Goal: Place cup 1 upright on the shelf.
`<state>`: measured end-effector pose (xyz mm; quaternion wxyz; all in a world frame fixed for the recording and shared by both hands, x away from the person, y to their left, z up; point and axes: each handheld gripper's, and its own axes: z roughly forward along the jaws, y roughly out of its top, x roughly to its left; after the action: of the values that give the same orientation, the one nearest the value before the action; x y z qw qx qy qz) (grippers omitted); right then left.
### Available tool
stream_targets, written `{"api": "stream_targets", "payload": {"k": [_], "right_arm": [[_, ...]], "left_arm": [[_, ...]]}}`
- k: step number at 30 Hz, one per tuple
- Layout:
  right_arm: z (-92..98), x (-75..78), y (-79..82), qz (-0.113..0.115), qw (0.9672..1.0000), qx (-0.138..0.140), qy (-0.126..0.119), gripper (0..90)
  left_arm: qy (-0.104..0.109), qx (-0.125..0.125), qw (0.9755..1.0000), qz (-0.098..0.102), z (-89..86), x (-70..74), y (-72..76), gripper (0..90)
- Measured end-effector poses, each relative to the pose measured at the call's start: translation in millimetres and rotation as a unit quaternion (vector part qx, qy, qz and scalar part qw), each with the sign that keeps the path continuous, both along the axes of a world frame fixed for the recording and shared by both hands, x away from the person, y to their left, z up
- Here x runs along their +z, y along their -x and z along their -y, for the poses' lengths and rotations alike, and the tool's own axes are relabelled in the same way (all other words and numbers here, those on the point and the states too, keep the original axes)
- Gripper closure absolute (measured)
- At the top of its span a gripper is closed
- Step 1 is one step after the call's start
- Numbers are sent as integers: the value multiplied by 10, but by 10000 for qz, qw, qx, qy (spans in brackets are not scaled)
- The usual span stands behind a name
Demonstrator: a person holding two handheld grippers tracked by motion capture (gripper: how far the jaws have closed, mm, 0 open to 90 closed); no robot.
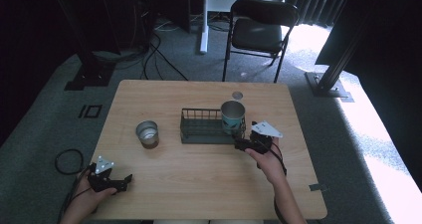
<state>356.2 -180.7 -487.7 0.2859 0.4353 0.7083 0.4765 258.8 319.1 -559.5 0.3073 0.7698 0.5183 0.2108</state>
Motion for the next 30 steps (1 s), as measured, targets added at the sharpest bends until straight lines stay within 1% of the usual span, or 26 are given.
{"api": "stream_targets", "payload": {"k": [6, 14, 19, 23, 25, 30], "right_arm": [[93, -69, 98, -23, 10000, 13, 27, 115], [226, -158, 168, -94, 9999, -53, 40, 115], [302, -227, 232, -143, 9998, -77, 130, 115], [351, -283, 269, -197, 9996, -107, 151, 116], [402, -354, 312, -248, 9994, -68, 221, 128], [476, -451, 380, -340, 9990, -144, 236, 127]], "left_arm": [[0, 0, 10000, 1, 0, 0, 0, 26], [1, 1, 10000, 1, 0, 0, 0, 26], [0, 0, 10000, 1, 0, 0, 0, 26], [-9, -5, 10000, -3, -1, 1, 0, 26], [-9, -6, 10000, -3, -1, 1, 0, 26], [-7, -5, 10000, 5, -1, -1, 0, 26]]}}
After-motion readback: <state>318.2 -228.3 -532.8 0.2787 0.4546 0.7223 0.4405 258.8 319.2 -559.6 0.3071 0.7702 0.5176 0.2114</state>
